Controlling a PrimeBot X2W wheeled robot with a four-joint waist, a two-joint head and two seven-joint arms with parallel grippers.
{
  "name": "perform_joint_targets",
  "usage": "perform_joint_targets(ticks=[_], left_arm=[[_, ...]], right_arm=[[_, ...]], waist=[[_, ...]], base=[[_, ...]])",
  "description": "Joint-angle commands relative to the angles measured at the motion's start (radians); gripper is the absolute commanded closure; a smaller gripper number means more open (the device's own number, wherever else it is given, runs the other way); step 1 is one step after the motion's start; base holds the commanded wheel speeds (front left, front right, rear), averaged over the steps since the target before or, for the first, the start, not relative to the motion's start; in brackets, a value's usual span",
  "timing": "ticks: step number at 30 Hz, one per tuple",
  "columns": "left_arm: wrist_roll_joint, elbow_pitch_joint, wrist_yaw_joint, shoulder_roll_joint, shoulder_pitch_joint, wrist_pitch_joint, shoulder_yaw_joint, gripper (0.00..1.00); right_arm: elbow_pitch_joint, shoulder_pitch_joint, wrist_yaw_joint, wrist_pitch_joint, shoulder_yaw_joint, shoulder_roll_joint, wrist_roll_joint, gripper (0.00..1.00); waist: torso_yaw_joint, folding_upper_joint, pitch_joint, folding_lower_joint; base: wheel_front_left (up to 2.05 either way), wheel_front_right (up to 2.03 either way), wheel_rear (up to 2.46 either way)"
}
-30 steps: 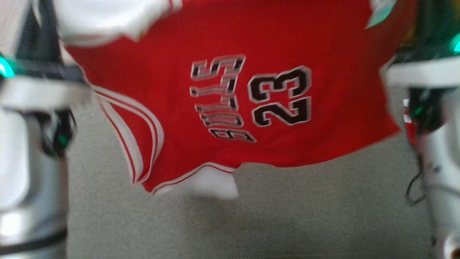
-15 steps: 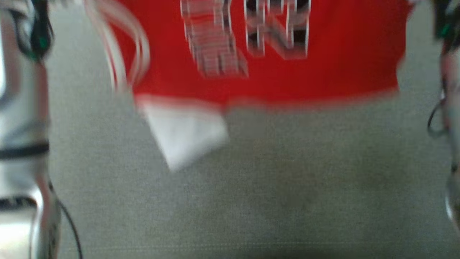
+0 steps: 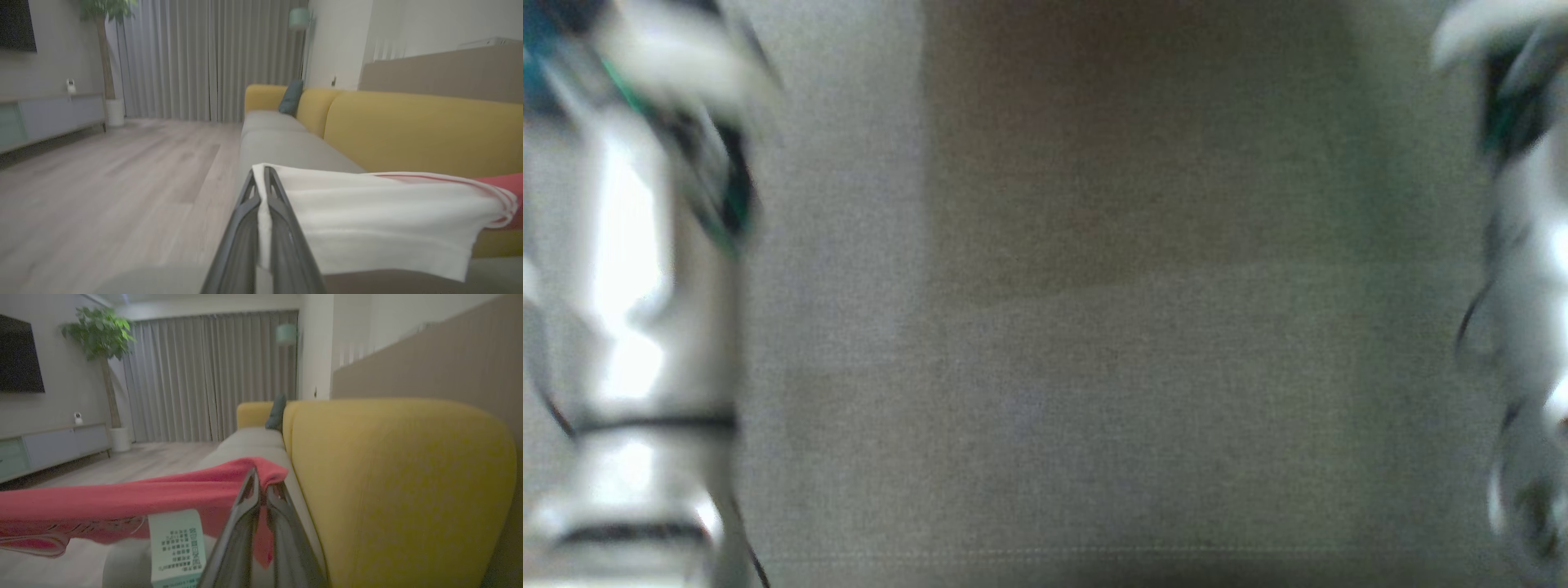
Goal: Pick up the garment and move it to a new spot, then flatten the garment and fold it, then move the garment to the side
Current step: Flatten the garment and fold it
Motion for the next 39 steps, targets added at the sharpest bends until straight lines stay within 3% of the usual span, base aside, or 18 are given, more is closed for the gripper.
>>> perform_joint_targets(ticks=[1, 6, 11, 15, 23, 30, 39], left_arm=[[-0.016, -0.021, -0.001, 0.022, 0.060, -0.005, 0.043, 1.00], [-0.077, 0.017, -0.011, -0.041, 0.358, -0.005, 0.082, 1.00], [-0.179, -0.005, -0.006, -0.058, 0.628, -0.005, 0.070, 1.00], [-0.238, -0.064, 0.026, -0.058, 0.751, -0.005, 0.020, 1.00], [-0.252, -0.194, 0.061, -0.058, 0.952, -0.005, -0.017, 1.00], [-0.197, -0.326, 0.069, -0.058, 0.991, -0.005, -0.010, 1.00], [-0.133, -0.338, 0.056, -0.058, 0.761, -0.005, -0.028, 1.00]], right_arm=[[-0.004, 0.048, 0.006, -0.005, 0.001, 0.013, 0.004, 1.00], [0.089, 0.263, 0.006, -0.005, 0.029, 0.063, 0.076, 1.00], [0.076, 0.495, 0.006, -0.005, 0.094, 0.087, 0.183, 1.00], [0.036, 0.622, 0.006, -0.005, 0.113, 0.080, 0.233, 1.00], [-0.018, 0.834, 0.006, -0.005, 0.126, 0.079, 0.333, 1.00], [-0.107, 0.881, 0.006, 0.010, 0.144, 0.065, 0.365, 1.00], [-0.167, 0.729, 0.006, 0.046, 0.160, 0.057, 0.325, 1.00]], waist=[[-0.001, 0.0000, -0.022, -0.0002], [-0.016, 0.0000, -0.067, -0.0002], [-0.033, 0.0000, -0.139, -0.0002], [-0.030, 0.0000, -0.197, -0.0002], [-0.007, 0.0000, -0.284, -0.0002], [-0.007, 0.0000, -0.271, -0.0002], [-0.012, 0.0000, -0.165, -0.0002]], base=[[0.00, 0.00, 0.00], [0.00, 0.00, 0.00], [0.00, 0.00, 0.00], [0.00, 0.00, 0.00], [0.00, 0.00, 0.00], [0.00, 0.00, 0.00], [0.00, 0.00, 0.00]])
